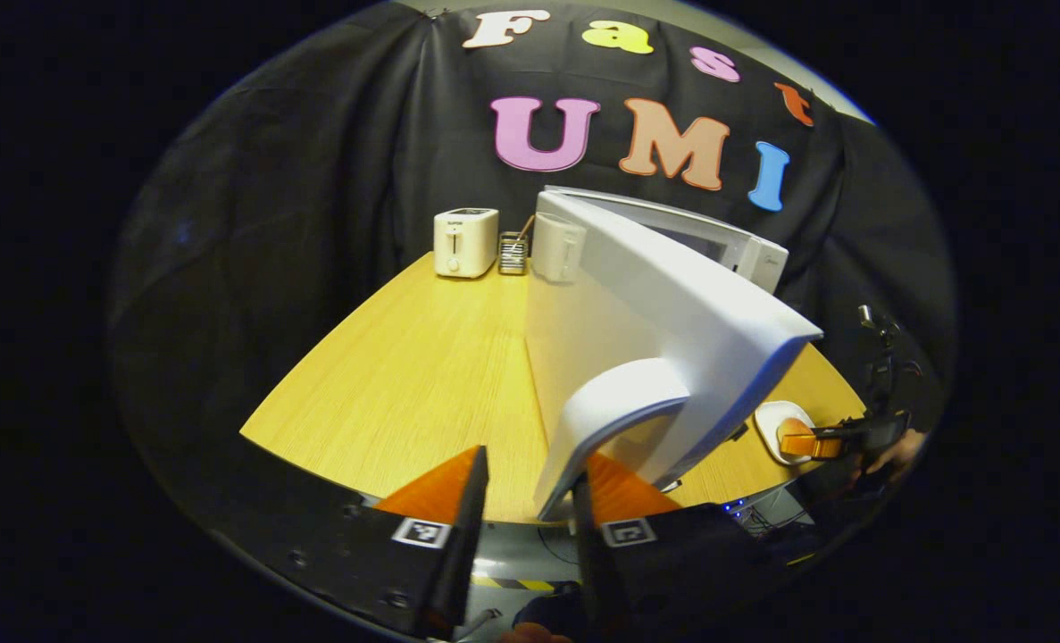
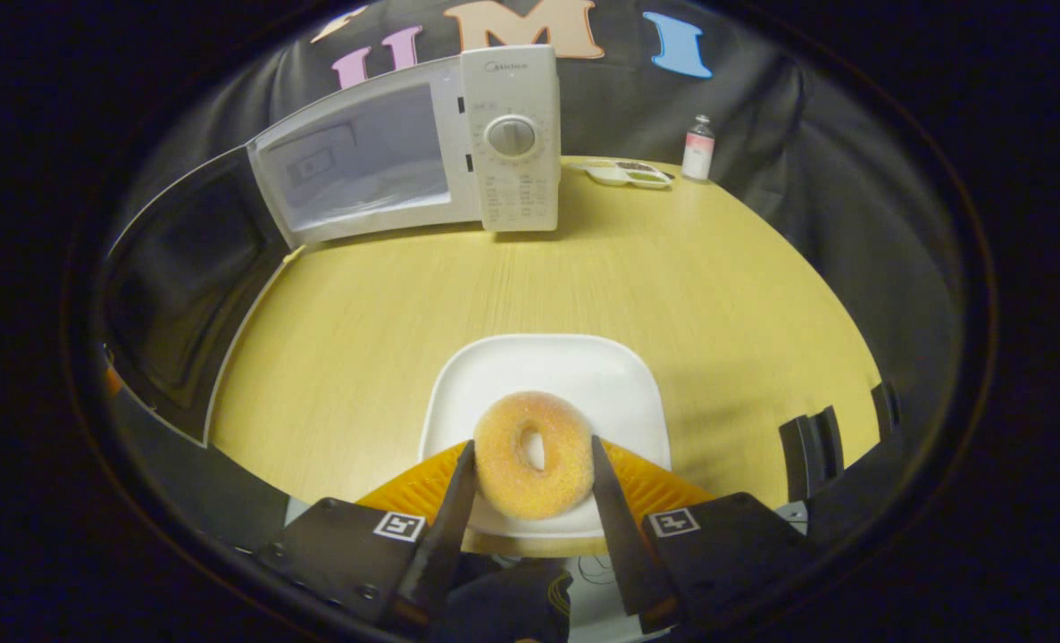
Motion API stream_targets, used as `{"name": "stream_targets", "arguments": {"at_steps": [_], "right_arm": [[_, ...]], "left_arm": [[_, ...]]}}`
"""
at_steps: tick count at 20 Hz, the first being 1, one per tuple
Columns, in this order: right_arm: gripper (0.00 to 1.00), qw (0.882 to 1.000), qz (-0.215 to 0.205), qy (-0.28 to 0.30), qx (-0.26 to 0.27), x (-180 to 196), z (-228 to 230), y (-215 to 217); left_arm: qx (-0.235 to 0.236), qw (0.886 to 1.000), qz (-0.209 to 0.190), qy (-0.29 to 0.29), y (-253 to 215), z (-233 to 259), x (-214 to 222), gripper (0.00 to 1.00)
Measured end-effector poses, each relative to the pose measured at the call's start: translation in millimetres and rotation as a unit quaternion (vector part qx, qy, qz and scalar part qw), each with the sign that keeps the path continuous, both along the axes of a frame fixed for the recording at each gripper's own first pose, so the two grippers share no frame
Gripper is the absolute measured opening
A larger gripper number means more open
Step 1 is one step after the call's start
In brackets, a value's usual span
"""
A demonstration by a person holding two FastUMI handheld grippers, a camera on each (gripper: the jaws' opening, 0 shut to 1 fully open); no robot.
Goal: Open the microwave oven with the left hand, put the food in, and close the microwave oven.
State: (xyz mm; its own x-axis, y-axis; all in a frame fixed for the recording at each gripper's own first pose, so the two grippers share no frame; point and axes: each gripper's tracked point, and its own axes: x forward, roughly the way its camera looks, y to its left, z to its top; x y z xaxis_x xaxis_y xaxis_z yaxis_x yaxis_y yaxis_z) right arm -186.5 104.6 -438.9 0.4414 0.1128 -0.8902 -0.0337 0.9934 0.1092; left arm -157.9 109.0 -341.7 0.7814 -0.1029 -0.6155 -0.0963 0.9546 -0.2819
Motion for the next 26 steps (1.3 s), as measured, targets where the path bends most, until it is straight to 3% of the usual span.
{"name": "stream_targets", "arguments": {"at_steps": [3,6,8,11,12,16,19,22,26], "right_arm": [[0.75,1.000,0.006,-0.007,0.009,3.4,5.2,1.8],[0.70,1.000,0.012,-0.010,0.023,6.2,9.0,5.5],[0.55,0.999,0.006,-0.012,0.030,12.6,12.2,9.8],[0.62,0.999,0.007,-0.019,0.039,21.2,16.1,17.2],[0.55,0.999,0.006,-0.021,0.044,24.3,17.7,20.1],[0.55,0.996,-0.005,-0.029,0.078,43.7,26.0,41.0],[0.55,0.994,-0.018,-0.026,0.107,60.9,26.6,61.1],[0.56,0.985,-0.050,-0.024,0.163,84.6,33.7,91.2],[0.55,0.966,-0.088,-0.034,0.241,128.5,49.4,146.1]], "left_arm": [[-0.008,1.000,0.022,0.008,5.4,-0.2,-3.7,1.00],[0.011,1.000,0.013,0.007,6.2,2.8,-7.5,1.00],[0.022,1.000,0.005,-0.005,7.7,13.7,-9.8,1.00],[0.029,0.999,0.004,-0.027,12.2,36.0,-11.7,1.00],[0.027,0.999,0.003,-0.032,12.8,44.1,-13.3,1.00],[0.045,0.997,0.009,-0.059,25.4,80.8,-17.3,1.00],[0.054,0.993,0.040,-0.096,43.8,115.1,-8.5,0.96],[0.034,0.987,0.075,-0.135,47.9,149.8,-2.3,0.96],[0.068,0.977,0.066,-0.193,46.9,182.8,9.5,0.95]]}}
